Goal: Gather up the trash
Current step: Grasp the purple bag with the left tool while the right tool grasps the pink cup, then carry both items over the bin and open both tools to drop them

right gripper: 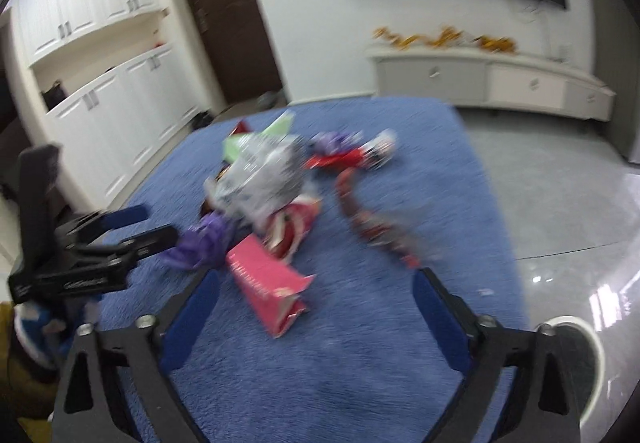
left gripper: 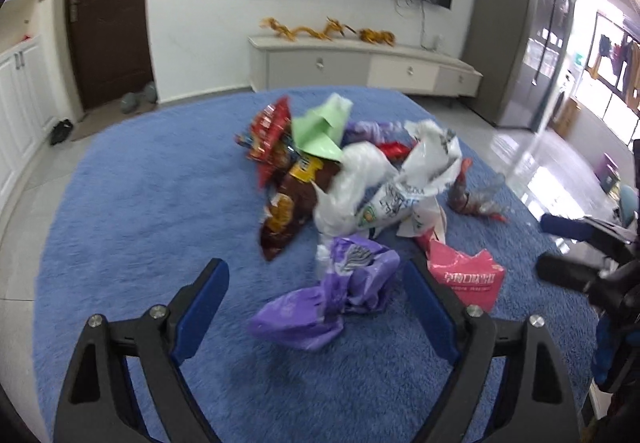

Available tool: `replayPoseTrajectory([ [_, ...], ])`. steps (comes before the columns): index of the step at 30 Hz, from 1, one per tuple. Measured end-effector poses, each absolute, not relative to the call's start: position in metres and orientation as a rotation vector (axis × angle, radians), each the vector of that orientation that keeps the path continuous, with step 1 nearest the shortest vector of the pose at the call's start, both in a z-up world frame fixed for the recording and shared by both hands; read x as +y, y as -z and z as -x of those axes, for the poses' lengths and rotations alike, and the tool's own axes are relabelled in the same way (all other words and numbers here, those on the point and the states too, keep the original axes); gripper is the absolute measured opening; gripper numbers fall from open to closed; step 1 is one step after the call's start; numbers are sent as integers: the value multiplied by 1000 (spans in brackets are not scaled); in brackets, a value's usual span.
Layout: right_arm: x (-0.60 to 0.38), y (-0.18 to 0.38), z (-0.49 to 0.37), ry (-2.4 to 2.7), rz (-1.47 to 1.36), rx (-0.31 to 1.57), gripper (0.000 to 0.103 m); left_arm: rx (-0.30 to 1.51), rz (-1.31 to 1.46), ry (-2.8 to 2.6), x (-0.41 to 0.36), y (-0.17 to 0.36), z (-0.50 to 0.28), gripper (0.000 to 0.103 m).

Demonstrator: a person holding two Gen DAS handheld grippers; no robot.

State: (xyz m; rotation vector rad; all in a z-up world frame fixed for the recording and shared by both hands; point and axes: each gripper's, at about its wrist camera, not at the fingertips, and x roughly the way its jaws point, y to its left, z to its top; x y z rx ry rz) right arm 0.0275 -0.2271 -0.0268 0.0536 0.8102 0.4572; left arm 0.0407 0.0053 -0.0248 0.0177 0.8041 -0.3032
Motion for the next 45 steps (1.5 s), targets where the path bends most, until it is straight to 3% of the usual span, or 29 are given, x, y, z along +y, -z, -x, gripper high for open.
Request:
replayPoseTrajectory([
  [3,-211,41,-37,-503,-13,873,83,849,-25,334,-1,38,-52,79],
  [9,-179,68,-62,-560,38,924,65,896,3,374,-1,53,-61,65],
  [11,-170,75,-72,-563,58,925,48,894,0,392,-2,53,-60,54],
  [13,-167,75,-75,-568,65,919,45,889,-4,419,-5,52,-57,42],
  [21,-176,56,-47,-570,43,884,27,852,-7,392,-11,44,-39,37],
  [33,-224,10,-4,-530,-51,733,25,748,-35,406,-34,-15,1,37],
  [40,-341,-1,21,-251,-173,680,25,745,-121,625,-152,-37,-10,37],
  [45,-445,36,40,-3,-270,762,25,797,-215,796,-263,-22,-17,38],
])
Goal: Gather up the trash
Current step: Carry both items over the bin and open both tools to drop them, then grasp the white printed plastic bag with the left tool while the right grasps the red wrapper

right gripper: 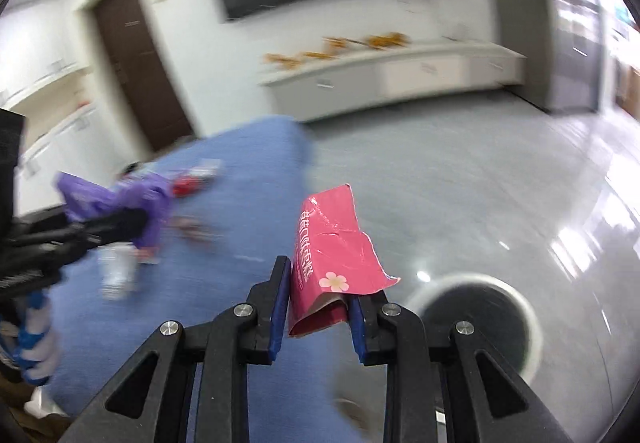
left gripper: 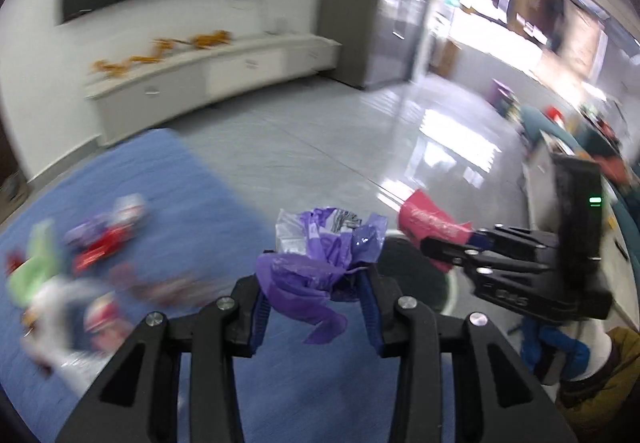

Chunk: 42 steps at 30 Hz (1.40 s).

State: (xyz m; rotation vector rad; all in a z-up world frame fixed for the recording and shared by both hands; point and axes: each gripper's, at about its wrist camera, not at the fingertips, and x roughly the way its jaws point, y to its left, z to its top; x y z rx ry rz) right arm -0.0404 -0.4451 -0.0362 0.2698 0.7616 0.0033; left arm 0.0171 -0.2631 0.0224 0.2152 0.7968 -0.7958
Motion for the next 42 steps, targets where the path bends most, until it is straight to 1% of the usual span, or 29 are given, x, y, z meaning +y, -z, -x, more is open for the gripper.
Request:
replayPoseTrajectory([
  [4,-505,78,45,112,-377,838,25,844,-298,875,-347,3,-20,39],
  [6,-531,98,44,143,-427,872,27,881,-316,914,-382,18,-23,39],
  [9,-560,122,43,187,-477,917,27,944,-309,949,-416,36,-30,42],
  [10,-564,126,41,194,-480,927,33,968,-308,959,-428,43,-32,46],
  [11,-569,128,40,206,-481,937,44,989,-302,964,-435,48,-33,55],
  [12,-573,131,40,224,-479,946,49,1005,-288,971,-440,52,-35,58],
  [13,-576,133,42,239,-476,951,52,1010,-275,977,-445,55,-37,61],
  [15,-576,132,43,259,-474,948,53,1016,-258,981,-449,57,-38,62],
  [17,-578,131,48,277,-472,942,62,1009,-251,979,-444,56,-37,62],
  [18,-580,134,51,280,-472,939,63,997,-256,974,-443,53,-36,62],
  [23,-573,119,54,284,-479,905,63,905,-224,920,-411,23,-27,62],
  [28,-537,69,51,229,-430,823,63,777,-200,835,-357,-17,-18,62],
  [36,-449,-23,49,84,-287,678,63,660,-133,720,-237,-67,0,62],
  [42,-380,-64,44,-20,-188,628,63,618,-60,563,-132,-80,3,62],
])
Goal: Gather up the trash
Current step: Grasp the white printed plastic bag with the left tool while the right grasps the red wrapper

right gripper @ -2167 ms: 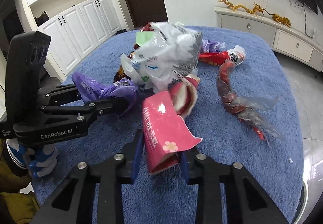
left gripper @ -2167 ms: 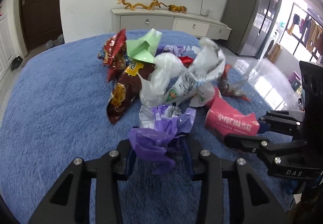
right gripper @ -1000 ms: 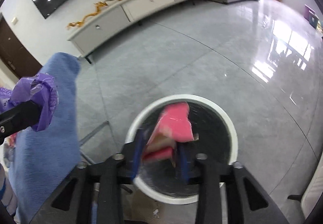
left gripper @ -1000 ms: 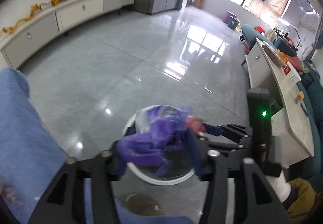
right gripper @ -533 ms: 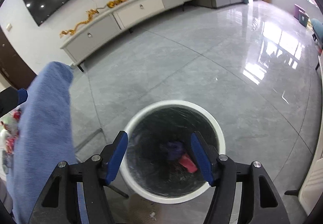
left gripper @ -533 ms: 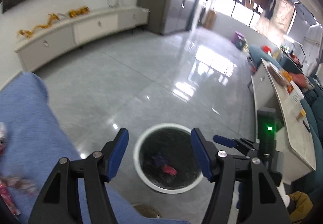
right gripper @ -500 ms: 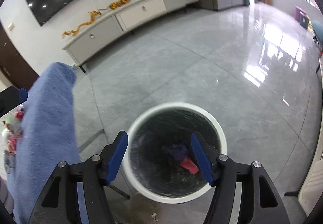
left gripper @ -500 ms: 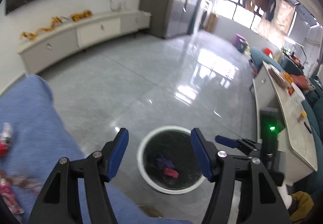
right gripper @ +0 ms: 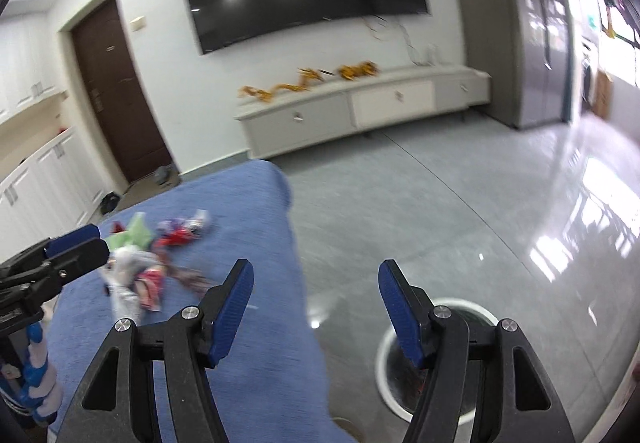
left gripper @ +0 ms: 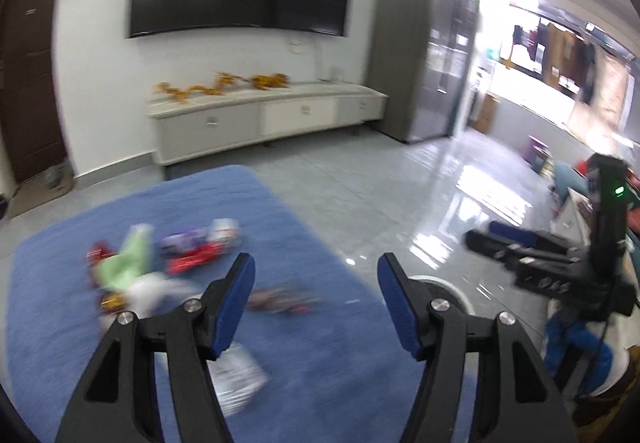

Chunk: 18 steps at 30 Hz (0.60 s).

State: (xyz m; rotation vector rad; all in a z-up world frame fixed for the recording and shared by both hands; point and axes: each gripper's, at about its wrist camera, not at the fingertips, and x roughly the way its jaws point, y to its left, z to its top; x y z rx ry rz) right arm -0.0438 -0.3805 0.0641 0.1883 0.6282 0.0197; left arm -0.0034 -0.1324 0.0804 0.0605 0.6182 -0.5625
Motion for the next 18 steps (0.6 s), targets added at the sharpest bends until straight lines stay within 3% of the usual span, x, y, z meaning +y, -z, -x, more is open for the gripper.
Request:
replayPoseTrajectory([
  [10,-291,-68,11,-155,-75,663,63,674,66,342,-6,-46,-14,62],
  [18,-251,-20,-40,-260,0,780,63,829,175,356,-8,1,-48,62],
])
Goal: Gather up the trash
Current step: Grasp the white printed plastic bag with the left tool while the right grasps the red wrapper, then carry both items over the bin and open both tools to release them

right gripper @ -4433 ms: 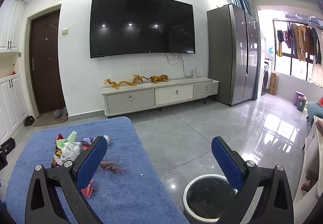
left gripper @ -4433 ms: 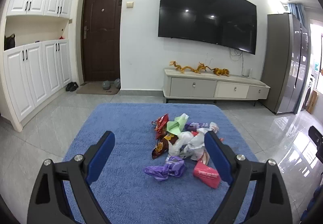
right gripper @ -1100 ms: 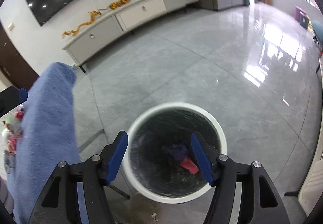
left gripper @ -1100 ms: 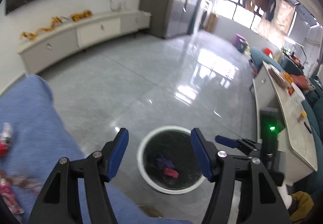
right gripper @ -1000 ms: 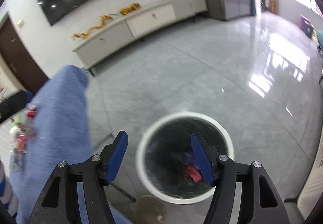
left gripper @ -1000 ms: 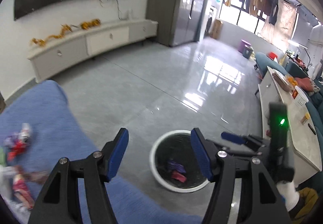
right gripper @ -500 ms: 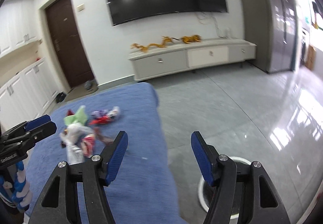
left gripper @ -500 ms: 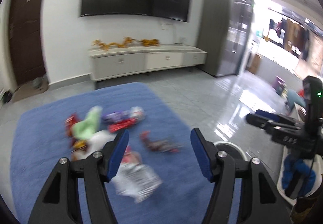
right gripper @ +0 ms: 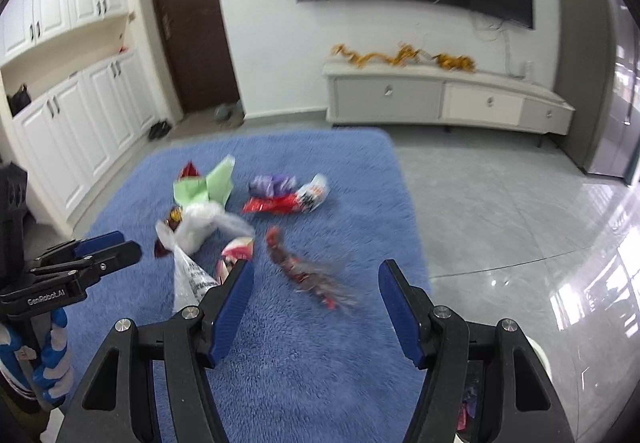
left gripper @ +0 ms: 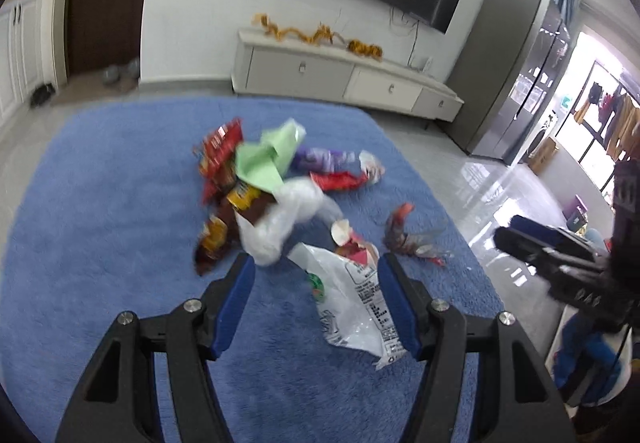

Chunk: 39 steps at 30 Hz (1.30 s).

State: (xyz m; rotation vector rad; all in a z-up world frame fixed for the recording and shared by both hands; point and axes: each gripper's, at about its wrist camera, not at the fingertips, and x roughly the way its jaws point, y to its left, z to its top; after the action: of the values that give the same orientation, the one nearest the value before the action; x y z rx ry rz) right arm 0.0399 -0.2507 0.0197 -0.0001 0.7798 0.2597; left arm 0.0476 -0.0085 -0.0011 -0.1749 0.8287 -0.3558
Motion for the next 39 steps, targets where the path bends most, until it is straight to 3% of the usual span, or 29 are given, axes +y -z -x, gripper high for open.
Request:
replayPoseTrajectory([
  [9,-231,32,-91,-339,66,855,61,964,242,324,-33,45,-78,62],
  [15,-225,57,-103,-388,87,902,36,1001,305,347,-32,56,-83,61],
  [17,-224,61,-100,-400,90,905,24,1002,317,364,-33,57,-80,47],
  [20,-224,59,-89,-396,92,889,18,995,324,397,-37,52,-73,30],
  [26,-235,34,-58,-386,33,830,17,949,270,408,-42,32,-46,22],
  [39,-303,-43,23,-263,-91,652,17,791,174,508,-84,-48,2,20],
])
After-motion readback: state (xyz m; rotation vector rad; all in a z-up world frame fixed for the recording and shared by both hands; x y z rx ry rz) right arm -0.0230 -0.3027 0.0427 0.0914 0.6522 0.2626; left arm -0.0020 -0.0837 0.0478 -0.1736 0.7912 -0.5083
